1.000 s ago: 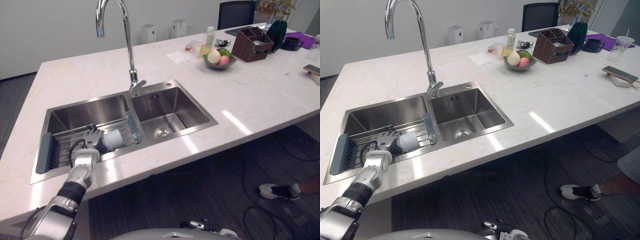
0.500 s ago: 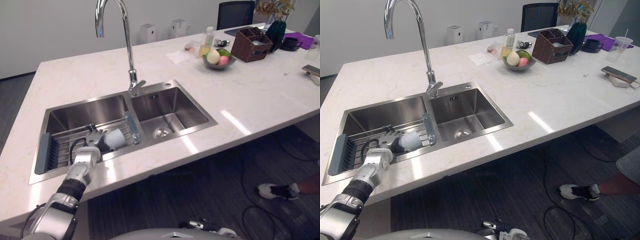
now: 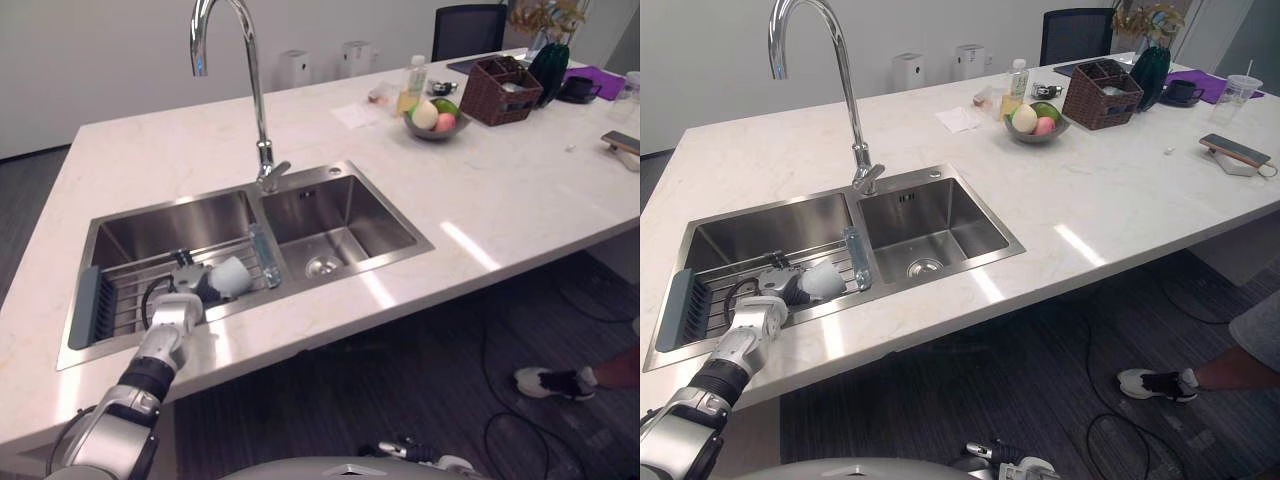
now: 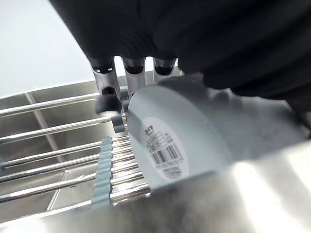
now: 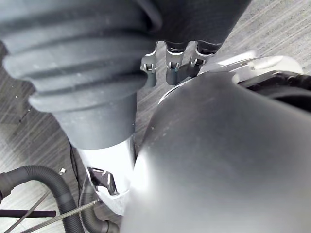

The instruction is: Walk over to the sink, pick up the cup, carry it to the dishwasher, place the cup inside the dishwasher, then close the dishwasher door

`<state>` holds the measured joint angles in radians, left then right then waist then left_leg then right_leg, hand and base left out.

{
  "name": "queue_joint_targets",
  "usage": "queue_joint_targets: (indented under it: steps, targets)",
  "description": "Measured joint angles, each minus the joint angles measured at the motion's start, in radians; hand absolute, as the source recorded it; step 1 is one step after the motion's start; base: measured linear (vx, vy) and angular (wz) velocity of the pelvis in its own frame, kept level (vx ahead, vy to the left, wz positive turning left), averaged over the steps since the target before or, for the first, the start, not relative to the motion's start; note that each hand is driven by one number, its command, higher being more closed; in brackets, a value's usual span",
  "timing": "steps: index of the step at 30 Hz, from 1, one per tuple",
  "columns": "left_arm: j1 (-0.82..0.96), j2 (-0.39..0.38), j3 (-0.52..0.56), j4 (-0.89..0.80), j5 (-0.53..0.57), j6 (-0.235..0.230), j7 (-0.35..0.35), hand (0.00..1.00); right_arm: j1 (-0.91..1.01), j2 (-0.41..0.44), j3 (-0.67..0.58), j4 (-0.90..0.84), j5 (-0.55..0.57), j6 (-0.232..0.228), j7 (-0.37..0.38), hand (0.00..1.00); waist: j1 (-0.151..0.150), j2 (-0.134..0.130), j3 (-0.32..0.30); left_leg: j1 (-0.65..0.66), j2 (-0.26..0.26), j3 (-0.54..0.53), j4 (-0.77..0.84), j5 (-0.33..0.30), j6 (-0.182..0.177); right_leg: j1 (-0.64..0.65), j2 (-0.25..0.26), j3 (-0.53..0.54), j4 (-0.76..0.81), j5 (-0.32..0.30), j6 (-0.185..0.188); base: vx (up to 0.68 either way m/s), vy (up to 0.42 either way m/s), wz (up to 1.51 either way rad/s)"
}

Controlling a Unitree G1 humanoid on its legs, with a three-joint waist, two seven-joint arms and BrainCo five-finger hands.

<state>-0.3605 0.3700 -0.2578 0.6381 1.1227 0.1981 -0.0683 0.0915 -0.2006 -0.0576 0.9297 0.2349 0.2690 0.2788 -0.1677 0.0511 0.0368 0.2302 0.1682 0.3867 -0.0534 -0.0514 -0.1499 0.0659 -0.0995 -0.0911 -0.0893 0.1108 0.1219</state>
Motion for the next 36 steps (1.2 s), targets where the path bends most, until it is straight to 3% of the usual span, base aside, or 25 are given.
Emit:
queue_joint_targets:
  steps: [7, 11, 18, 26, 30, 36]
  targets:
    - [0.001, -0.003, 0.001, 0.011, -0.038, -0.005, 0.075, 1.0, 0.001, -0.001, 0.0, 0.001, 0.0, 0.001, 0.0, 0.0, 0.003, 0.0, 0.0, 0.0, 0.0, -0.002, 0.0, -0.008, 0.0, 0.003, 0.0, 0.0, 0.0, -0.006, 0.004, 0.0, 0.0, 0.0]
    - [0.003, 0.002, 0.005, 0.009, -0.092, -0.032, 0.112, 1.0, 0.002, -0.002, 0.001, 0.002, 0.0, 0.001, 0.0, 0.0, 0.008, 0.0, 0.0, 0.0, 0.0, -0.003, 0.0, -0.008, 0.0, 0.003, 0.0, -0.001, 0.0, -0.006, 0.004, 0.0, 0.0, 0.0]
    - [0.007, 0.005, 0.023, -0.033, -0.273, -0.11, 0.199, 1.0, 0.002, -0.001, 0.001, 0.002, 0.003, -0.002, 0.0, 0.0, 0.007, -0.002, 0.001, -0.002, 0.0, -0.005, -0.001, -0.011, -0.001, 0.003, 0.0, -0.005, 0.0, -0.011, 0.004, 0.0, 0.0, 0.0]
    - [0.01, 0.004, 0.085, -0.095, -0.405, -0.131, 0.281, 1.0, 0.003, 0.008, -0.002, 0.004, 0.003, -0.023, 0.0, 0.0, 0.007, -0.016, 0.023, 0.004, 0.0, -0.01, -0.001, -0.009, 0.003, 0.01, -0.002, -0.028, 0.001, -0.011, 0.005, 0.0, -0.002, 0.01]
    - [0.012, 0.005, 0.111, -0.115, -0.55, -0.143, 0.321, 1.0, 0.003, 0.021, -0.003, 0.009, 0.005, -0.03, -0.002, 0.0, 0.011, -0.033, 0.036, 0.01, -0.001, -0.017, 0.0, -0.009, 0.004, 0.021, -0.004, -0.038, 0.0, -0.012, 0.005, -0.03, -0.016, 0.05]
    - [0.025, -0.002, 0.145, -0.122, -0.713, -0.163, 0.351, 1.0, 0.009, 0.024, -0.005, 0.009, 0.013, -0.043, -0.004, 0.0, 0.01, -0.033, 0.038, 0.003, -0.002, -0.026, 0.001, -0.01, 0.004, 0.02, -0.006, -0.061, 0.001, -0.012, 0.005, -0.01, -0.008, 0.03]
